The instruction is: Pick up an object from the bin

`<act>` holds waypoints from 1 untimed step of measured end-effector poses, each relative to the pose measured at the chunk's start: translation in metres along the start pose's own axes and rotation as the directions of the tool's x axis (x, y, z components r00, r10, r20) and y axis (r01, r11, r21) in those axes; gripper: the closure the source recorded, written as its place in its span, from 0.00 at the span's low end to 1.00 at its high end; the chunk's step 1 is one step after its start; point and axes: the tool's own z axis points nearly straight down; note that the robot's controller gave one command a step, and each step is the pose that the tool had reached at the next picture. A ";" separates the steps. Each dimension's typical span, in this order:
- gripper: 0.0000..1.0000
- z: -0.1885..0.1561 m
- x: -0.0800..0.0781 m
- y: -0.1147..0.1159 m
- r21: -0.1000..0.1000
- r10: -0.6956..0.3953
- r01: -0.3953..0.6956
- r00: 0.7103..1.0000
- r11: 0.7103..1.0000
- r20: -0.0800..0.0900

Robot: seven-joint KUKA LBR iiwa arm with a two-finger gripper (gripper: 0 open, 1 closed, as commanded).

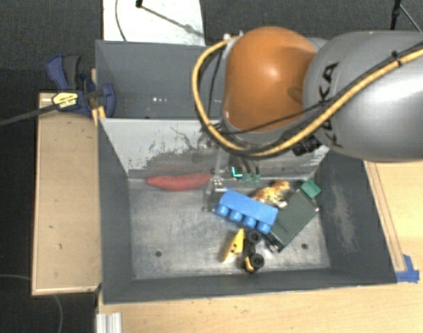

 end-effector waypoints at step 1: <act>0.00 -0.005 -0.002 -0.001 -0.001 0.003 -0.003 1.000 1.000 0.008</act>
Offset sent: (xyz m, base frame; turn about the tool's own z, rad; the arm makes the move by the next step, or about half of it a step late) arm -0.0138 -0.0452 -0.0144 0.0939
